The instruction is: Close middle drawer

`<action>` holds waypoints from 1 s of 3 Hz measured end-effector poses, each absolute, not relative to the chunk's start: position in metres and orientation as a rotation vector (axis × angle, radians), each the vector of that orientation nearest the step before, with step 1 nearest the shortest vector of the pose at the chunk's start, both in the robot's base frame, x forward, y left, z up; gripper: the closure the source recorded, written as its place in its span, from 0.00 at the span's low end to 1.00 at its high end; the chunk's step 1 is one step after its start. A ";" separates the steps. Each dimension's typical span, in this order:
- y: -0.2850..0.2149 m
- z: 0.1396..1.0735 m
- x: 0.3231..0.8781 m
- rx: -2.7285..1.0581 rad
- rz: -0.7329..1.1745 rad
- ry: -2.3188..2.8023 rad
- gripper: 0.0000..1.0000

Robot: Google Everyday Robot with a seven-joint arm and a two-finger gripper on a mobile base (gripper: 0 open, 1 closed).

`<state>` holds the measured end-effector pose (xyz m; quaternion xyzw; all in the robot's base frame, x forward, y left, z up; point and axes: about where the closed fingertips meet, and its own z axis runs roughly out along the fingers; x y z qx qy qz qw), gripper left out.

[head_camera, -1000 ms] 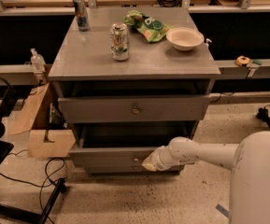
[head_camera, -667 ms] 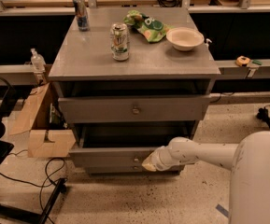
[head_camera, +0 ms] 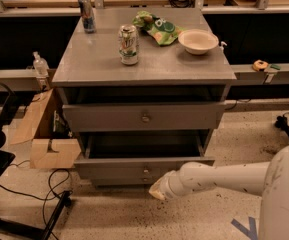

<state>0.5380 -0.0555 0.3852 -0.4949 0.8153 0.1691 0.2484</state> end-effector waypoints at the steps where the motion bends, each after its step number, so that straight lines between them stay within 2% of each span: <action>1: -0.050 0.387 0.509 -1.391 0.445 2.204 1.00; 2: -0.051 0.376 0.500 -1.466 0.455 2.159 1.00; 3: -0.059 0.371 0.539 -1.511 0.455 2.112 1.00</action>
Offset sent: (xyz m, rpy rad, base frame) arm 0.0343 -0.0027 0.0022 -0.0111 -0.1259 0.1574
